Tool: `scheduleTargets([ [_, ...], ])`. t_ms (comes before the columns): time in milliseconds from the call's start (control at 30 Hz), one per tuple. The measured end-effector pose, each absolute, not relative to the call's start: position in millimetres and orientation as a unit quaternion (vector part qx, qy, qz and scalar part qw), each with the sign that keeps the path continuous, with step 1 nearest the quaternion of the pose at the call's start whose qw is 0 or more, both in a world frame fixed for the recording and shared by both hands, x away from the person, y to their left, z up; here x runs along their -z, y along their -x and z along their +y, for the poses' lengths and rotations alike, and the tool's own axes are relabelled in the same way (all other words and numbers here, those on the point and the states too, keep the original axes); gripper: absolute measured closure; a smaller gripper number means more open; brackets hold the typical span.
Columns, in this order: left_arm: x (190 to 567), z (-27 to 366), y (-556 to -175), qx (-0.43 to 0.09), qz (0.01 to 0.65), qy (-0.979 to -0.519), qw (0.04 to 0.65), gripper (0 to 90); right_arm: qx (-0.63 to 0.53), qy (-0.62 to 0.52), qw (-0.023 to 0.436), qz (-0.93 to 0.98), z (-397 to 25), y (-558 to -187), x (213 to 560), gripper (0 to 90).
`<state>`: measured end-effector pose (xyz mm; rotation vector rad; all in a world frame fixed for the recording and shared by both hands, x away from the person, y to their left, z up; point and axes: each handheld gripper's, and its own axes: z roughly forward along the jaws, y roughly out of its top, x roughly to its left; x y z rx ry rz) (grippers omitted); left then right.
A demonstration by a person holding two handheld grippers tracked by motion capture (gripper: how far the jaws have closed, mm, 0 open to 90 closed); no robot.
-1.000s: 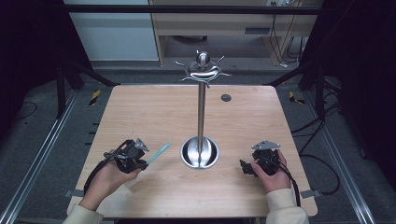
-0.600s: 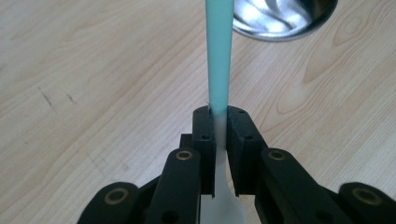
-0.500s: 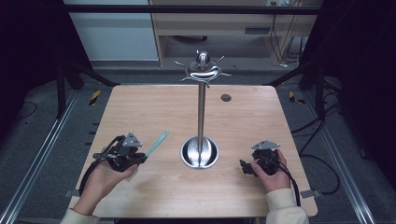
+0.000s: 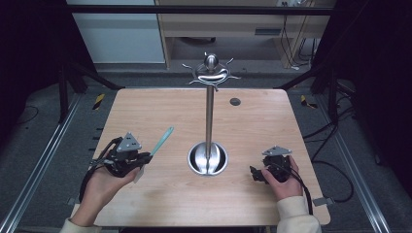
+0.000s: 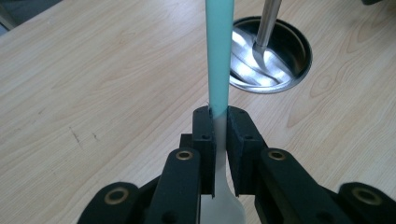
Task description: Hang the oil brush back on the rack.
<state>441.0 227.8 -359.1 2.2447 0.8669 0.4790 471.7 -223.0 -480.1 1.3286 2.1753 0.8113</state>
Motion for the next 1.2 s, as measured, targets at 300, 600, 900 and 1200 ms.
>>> scheduleTargets([
  [300,345,228,-435,-0.203,0.325,-0.846,0.37,82.2,-0.296,-0.483,0.231,0.791,-223,-471,480,7.7],
  [600,332,226,-427,-0.224,0.321,-0.822,0.412,82.2,-0.297,-0.484,0.233,0.79,-224,-471,479,7.7],
  [900,322,226,-423,-0.231,0.319,-0.804,0.446,82.1,-0.296,-0.484,0.233,0.79,-224,-471,479,7.7],
  [1200,309,222,-420,-0.233,0.308,-0.789,0.478,82.2,-0.298,-0.485,0.232,0.788,-225,-471,479,7.7],
])
